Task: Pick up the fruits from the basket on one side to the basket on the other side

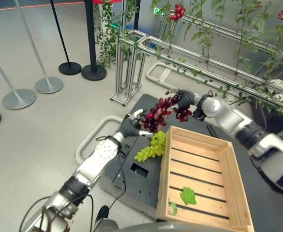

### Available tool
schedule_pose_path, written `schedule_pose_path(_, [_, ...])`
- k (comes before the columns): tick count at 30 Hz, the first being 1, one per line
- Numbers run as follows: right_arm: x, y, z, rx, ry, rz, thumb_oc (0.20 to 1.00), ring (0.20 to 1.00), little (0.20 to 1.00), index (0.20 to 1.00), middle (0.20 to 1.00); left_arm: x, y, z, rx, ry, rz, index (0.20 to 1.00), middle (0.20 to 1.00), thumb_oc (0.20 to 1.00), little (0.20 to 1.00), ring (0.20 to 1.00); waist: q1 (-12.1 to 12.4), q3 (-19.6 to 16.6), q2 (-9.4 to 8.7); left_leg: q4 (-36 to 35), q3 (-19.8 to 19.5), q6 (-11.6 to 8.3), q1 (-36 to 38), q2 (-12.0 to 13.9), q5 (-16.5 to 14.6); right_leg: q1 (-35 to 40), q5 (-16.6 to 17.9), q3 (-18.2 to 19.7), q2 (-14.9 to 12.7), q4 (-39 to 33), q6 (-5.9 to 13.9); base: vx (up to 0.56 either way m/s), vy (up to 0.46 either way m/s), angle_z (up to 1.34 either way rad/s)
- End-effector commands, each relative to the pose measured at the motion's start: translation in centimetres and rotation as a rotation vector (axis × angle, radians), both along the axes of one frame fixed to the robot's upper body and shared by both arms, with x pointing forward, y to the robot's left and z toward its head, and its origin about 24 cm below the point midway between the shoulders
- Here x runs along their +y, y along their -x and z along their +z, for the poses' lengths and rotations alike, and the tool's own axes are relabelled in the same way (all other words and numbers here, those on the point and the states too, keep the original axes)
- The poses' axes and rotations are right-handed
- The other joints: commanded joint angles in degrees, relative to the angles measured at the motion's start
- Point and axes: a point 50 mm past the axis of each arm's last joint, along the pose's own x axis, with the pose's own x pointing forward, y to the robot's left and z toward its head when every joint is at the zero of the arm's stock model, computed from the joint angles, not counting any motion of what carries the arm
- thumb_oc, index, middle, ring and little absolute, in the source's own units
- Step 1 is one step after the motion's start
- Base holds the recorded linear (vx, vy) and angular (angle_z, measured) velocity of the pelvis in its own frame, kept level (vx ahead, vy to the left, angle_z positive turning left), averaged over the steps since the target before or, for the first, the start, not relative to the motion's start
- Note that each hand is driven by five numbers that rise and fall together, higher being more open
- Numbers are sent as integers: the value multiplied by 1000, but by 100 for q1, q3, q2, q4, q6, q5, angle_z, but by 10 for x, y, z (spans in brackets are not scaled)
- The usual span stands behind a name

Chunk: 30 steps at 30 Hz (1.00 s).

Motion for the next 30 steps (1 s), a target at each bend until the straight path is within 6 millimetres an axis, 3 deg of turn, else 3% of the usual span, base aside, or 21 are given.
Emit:
schedule_pose_path(1, [5,-9,27,-130,-65,-34,200,200,200,200,200,1,1,7,-85,-28,4,1000,1000,1000,1000,1000,126,-424,-56,120,42,418,55,-299,-789,174,-981,-73,-331,818,232,2,-10,4])
schedule_pose_path(11, [46,-1,10,-124,-214,24,200,200,200,200,200,-14,-5,-9,-42,-28,37,1000,1000,1000,1000,1000,74,-469,-4,119,33,417,104,-273,-794,223,-1044,-63,-306,797,188,0,0,0])
schedule_pose_path(20, [84,12,12,-139,-353,112,200,200,200,200,200,-36,-10,-19,16,1,34,1000,1000,1000,1000,1000,35,-460,38,125,29,412,133,-248,-797,241,-1098,-31,-271,798,151,0,0,0])
schedule_pose_path(30, [108,28,22,-168,-468,201,200,200,200,200,200,-39,-17,-21,17,36,117,1000,1000,1000,1000,1000,16,-412,29,126,25,394,191,-212,-810,291,-1130,-43,-239,802,127,0,0,0])
